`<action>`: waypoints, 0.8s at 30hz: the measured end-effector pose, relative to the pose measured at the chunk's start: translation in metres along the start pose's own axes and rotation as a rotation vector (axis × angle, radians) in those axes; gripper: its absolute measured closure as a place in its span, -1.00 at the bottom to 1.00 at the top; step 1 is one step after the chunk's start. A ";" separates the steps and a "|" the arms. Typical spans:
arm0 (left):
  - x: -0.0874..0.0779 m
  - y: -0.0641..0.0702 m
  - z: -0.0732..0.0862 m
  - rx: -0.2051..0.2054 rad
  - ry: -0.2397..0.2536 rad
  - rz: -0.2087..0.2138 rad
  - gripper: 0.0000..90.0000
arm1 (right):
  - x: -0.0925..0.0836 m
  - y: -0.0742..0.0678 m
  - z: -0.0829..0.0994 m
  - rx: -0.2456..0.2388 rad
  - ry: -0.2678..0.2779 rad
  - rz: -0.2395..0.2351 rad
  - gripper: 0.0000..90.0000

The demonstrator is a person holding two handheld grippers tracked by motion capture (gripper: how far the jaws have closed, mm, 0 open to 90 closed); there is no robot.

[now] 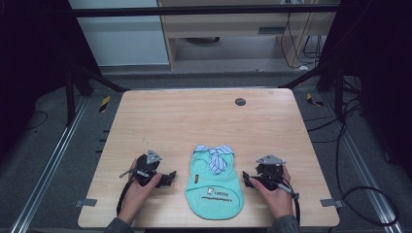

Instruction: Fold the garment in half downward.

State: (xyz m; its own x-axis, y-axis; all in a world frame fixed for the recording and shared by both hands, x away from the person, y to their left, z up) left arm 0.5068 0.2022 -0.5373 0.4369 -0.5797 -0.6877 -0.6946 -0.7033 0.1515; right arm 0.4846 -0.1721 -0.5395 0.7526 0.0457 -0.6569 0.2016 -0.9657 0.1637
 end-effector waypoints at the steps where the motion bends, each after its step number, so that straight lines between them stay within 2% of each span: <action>1: 0.000 0.000 0.000 0.001 0.001 0.000 -1.00 | 0.000 0.000 0.000 0.000 0.000 0.000 -0.84; 7: -0.001 0.000 -0.002 0.006 -0.019 0.018 -0.99 | 0.000 0.000 0.000 0.000 -0.002 0.001 -0.84; 9: -0.001 0.000 -0.006 0.021 -0.055 0.032 -0.95 | -0.003 0.001 -0.005 -0.010 -0.034 -0.036 -0.69; 11: 0.000 -0.001 -0.010 0.029 -0.072 0.052 -0.92 | -0.007 0.001 -0.012 0.000 -0.033 -0.063 -0.63; 13: 0.002 -0.001 -0.017 0.027 -0.107 0.081 -0.88 | -0.010 0.000 -0.020 -0.038 -0.043 -0.066 -0.56; 15: 0.004 -0.001 -0.022 0.024 -0.115 0.086 -0.87 | -0.011 0.000 -0.027 -0.054 -0.044 -0.064 -0.54; 17: 0.004 0.001 -0.036 0.031 -0.137 0.114 -0.83 | -0.011 0.000 -0.043 -0.100 -0.066 -0.029 -0.51; 19: 0.004 0.001 -0.041 0.028 -0.142 0.120 -0.81 | -0.010 0.000 -0.048 -0.113 -0.069 -0.025 -0.48; 20: 0.004 0.001 -0.051 0.033 -0.147 0.129 -0.78 | -0.007 -0.001 -0.058 -0.134 -0.083 -0.028 -0.42; 21: 0.004 0.001 -0.051 0.033 -0.147 0.129 -0.74 | -0.005 -0.001 -0.062 -0.135 -0.091 -0.031 -0.38; 22: 0.004 0.000 -0.061 0.040 -0.136 0.128 -0.70 | -0.003 -0.002 -0.066 -0.133 -0.099 -0.034 -0.33; 24: 0.004 0.000 -0.066 0.050 -0.142 0.127 -0.65 | -0.001 -0.003 -0.070 -0.134 -0.103 -0.042 -0.28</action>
State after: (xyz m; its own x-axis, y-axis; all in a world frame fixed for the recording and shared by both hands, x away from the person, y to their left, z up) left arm 0.5463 0.1728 -0.4937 0.2615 -0.5965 -0.7588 -0.7684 -0.6045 0.2103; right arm 0.5268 -0.1515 -0.4879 0.6749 0.0520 -0.7361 0.3181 -0.9206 0.2266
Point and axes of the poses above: each handheld gripper's, and its own axes: x roughly forward along the jaws, z roughly out of its underside, y roughly to its right, the point moved 4 cm from there along x, roughly forward along the jaws, and after that the axes turned 14 degrees about z, right-handed, at the moved point
